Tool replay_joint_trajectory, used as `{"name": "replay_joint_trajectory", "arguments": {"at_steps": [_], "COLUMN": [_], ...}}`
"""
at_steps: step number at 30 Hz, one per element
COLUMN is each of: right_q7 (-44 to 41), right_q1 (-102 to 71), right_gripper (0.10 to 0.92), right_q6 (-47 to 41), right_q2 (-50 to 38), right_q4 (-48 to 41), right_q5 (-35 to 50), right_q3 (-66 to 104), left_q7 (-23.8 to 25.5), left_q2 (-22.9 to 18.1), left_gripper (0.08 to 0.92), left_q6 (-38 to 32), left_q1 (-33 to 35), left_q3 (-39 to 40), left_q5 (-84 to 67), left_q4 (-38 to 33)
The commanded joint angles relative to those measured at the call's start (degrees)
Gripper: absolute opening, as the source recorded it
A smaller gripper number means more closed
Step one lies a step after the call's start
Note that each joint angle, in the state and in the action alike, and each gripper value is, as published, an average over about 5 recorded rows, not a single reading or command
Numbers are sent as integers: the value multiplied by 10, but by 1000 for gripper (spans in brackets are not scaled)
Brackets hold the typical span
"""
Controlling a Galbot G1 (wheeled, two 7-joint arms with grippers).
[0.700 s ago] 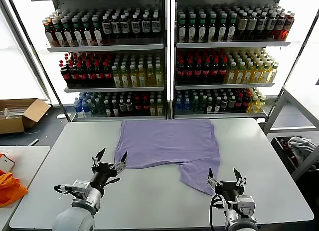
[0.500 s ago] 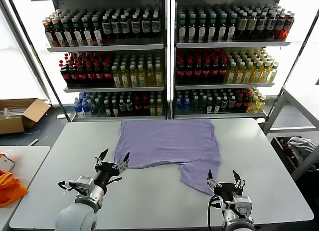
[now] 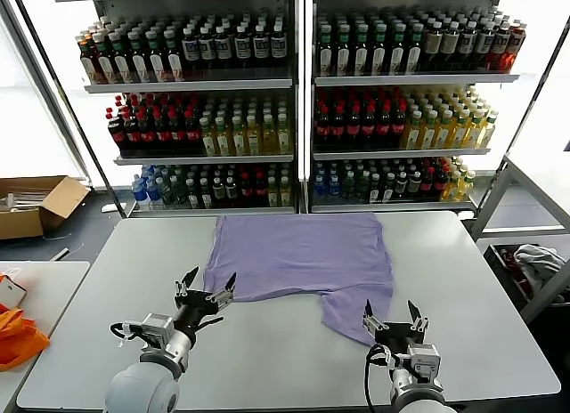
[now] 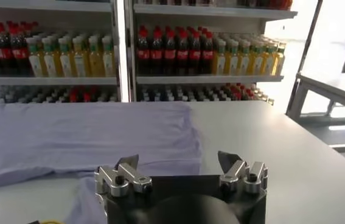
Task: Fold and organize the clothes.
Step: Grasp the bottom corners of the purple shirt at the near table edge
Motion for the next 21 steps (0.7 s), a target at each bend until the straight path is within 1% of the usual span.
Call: {"name": "replay_joint_trajectory", "arguments": {"at_steps": [1,4,7,13,21], "right_q7": [4,15,20,34,58], "right_q1": [9,16,19,13,6], "right_gripper": [823,823,823,823,823], "right_q6": [-7,-7,-6,-7,-7], "right_q2": [1,9,16,25,27], "right_q4": [-21,-33,-40,-43,-52], "right_q5": [-1,7,13,11,11], "right_q3": [-6,-13,-19,-34,-45], "left_q7": [2,4,5,6,6], "left_q2": [5,17,27,44,39], "left_gripper": [823,822,823,822,823], "left_q6": [24,51,58,69,62], "left_q1": [-18,-47,-70,-74,-81], "left_q3": [7,10,7,13,15], "left_q5": [-9,-30,-37,-40,1], "left_q4": [23,74,111,129,153]}}
